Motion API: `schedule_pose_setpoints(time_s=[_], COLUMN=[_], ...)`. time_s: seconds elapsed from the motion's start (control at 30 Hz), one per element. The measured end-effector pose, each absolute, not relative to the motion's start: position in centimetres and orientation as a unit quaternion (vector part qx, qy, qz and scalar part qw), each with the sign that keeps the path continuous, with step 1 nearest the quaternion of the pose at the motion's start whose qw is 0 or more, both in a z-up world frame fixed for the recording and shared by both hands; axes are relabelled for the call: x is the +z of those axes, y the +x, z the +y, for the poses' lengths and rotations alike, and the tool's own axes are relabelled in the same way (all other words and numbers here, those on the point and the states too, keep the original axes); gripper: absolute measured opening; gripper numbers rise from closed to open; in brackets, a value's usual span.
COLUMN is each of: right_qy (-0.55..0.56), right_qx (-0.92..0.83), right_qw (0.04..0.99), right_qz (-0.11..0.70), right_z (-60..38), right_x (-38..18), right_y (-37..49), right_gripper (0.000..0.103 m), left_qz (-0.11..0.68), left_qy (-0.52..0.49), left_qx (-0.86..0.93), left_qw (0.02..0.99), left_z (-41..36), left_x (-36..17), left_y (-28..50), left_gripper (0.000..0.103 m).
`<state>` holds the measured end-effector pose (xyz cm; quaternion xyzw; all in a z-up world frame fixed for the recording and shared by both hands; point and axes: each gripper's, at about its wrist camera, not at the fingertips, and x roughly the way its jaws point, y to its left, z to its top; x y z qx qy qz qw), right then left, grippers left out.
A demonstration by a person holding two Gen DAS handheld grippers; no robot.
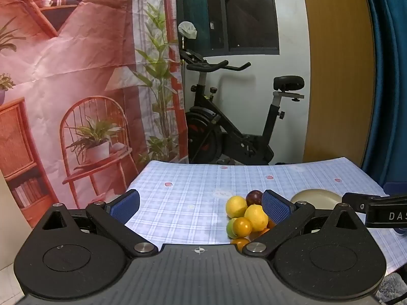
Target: Organize fruits
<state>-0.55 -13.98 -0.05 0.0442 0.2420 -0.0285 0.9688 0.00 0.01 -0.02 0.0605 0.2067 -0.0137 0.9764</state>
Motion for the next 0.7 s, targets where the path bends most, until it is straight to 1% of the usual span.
schedule_pose_setpoints(time_s=[0.27,0.7], right_qy=[0.044,0.042], right_qx=[-0.026,-0.026], right_qw=[0.969,0.971], right_qz=[0.240,0.236], right_z=[-13.88,-13.55], right_x=[-0.08,0.17], right_y=[-0.64,-0.52], right_gripper=[0.103,0.103], left_qz=[0.204,0.195], left_qy=[0.059,0.060], left_qx=[-0.015,-0.002], left_qw=[0.977,0.979], left_z=[0.34,-0.11], left_x=[0.83,0.54], left_y=[-0.26,-0.38], left_gripper=[0.103,0.103])
